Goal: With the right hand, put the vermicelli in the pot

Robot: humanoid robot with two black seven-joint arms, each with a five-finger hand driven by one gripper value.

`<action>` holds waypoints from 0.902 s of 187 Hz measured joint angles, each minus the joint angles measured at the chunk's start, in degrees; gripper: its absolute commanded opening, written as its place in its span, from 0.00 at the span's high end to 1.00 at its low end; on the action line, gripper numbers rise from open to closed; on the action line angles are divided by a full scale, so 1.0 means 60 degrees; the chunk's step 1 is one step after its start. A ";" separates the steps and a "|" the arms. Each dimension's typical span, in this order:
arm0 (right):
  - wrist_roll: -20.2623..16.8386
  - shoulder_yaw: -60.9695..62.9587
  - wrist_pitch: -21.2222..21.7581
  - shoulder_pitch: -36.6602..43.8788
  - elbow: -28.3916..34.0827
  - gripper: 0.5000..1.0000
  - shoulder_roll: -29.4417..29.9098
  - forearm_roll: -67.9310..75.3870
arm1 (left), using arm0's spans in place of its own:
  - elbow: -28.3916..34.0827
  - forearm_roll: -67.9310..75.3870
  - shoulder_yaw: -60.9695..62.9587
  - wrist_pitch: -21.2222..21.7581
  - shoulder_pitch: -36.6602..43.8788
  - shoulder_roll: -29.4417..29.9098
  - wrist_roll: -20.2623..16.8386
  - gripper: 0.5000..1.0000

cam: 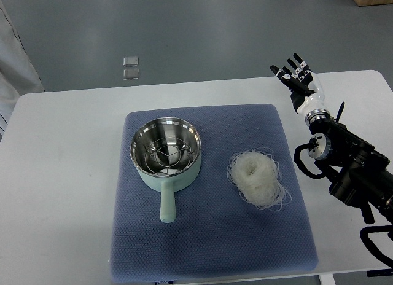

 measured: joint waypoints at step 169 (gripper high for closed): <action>0.0004 0.0000 0.0000 0.0019 0.0000 0.14 -0.0011 0.0000 | 0.0010 -0.0001 0.0015 0.0043 -0.0047 0.0000 -0.0030 0.00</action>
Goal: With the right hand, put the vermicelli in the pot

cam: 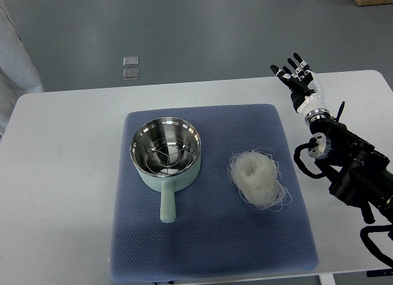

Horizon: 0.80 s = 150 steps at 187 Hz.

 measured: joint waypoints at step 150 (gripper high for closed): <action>0.0000 -0.0025 0.0006 0.0076 0.0015 0.14 -0.0162 -0.0015 | 0.0000 -0.0002 0.0000 0.0000 -0.0026 0.0000 0.0000 0.00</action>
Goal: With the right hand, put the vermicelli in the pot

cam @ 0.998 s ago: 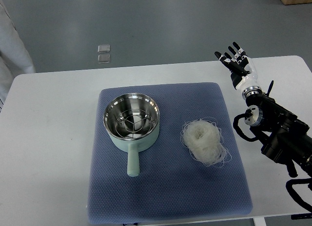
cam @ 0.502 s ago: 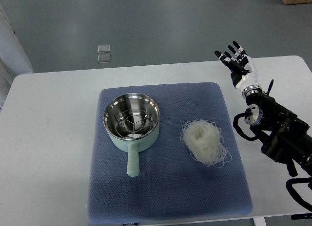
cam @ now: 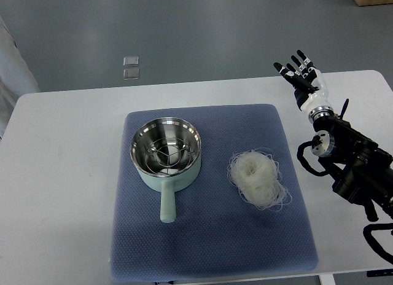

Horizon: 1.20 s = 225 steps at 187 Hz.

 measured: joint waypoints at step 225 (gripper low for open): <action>-0.0158 -0.3865 0.2578 0.1789 0.4942 0.14 -0.5833 -0.8554 | 0.0000 0.0001 -0.0015 -0.0004 0.0001 0.0000 0.0000 0.00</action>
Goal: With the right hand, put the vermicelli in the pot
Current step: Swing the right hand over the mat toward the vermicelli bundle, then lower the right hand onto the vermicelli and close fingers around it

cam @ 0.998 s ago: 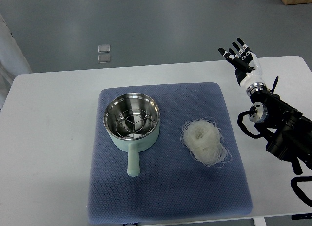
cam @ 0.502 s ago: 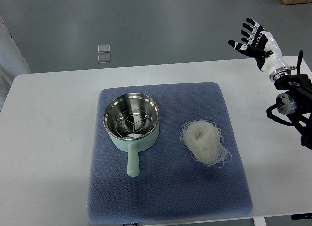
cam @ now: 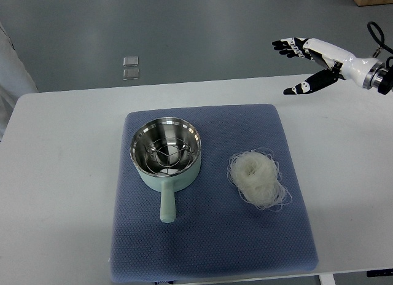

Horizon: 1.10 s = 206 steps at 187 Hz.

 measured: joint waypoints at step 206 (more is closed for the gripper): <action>0.0036 -0.0589 0.2570 0.0026 0.1828 0.15 0.0768 -0.5501 | 0.0000 0.0000 0.0015 0.0001 -0.0001 0.0000 0.0000 0.00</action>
